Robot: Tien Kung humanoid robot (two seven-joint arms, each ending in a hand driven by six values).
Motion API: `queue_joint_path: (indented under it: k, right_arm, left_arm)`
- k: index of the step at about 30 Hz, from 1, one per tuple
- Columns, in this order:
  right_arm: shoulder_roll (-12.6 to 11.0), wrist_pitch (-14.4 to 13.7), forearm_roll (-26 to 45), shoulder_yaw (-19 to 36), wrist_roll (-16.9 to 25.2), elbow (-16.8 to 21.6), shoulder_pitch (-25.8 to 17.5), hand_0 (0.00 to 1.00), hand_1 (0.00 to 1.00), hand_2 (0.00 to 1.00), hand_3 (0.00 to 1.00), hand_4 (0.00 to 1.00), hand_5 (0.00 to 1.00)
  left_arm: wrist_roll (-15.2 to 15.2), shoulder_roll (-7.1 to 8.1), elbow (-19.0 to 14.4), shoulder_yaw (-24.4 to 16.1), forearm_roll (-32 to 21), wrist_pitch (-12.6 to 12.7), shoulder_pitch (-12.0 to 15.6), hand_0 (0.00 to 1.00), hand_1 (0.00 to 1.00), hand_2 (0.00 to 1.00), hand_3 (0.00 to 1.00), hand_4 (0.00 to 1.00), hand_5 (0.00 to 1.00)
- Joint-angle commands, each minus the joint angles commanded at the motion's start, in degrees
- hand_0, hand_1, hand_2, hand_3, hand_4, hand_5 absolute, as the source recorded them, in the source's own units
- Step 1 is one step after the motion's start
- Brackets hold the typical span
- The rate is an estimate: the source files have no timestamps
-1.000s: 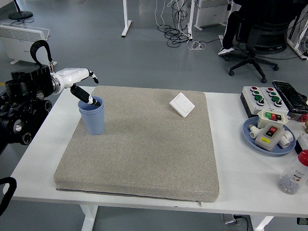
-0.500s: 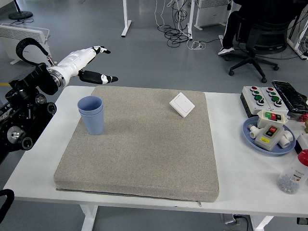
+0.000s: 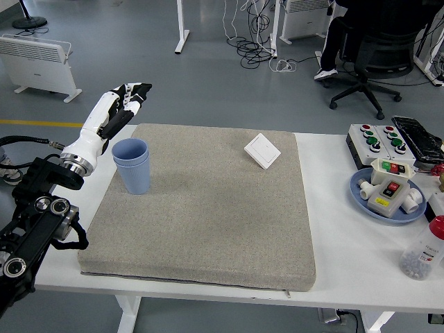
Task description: Push cup pick cup insert cup
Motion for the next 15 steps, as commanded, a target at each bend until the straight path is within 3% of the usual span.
queue_joint_path:
  k: [7,12,15]
  right_arm:
    - [0.0,0.0,-0.6,0.8,0.3,0.0,0.0,0.693,0.594,0.605,0.547,0.110,0.458]
    - [0.0,-0.1,-0.9,1.5,0.5,0.0,0.3,0.693,0.595,0.603,0.547,0.110,0.458]
    - [0.0,-0.2,-0.8,1.8,0.6,0.0,0.4,0.693,0.595,0.603,0.547,0.110,0.458]
  left_arm:
    - [-0.6,-2.96,-4.6,-6.7,-16.8,0.3,11.4,0.827,0.867,0.929,0.828,0.618,0.998]
    - [-0.7,-7.49,-6.3,-11.9,-28.8,-0.3,19.7,0.834,0.868,0.929,0.828,0.607,0.998]
    - [-0.8,-9.55,-6.2,-13.6,-29.7,-0.5,23.8,0.834,0.868,0.929,0.828,0.607,0.998]
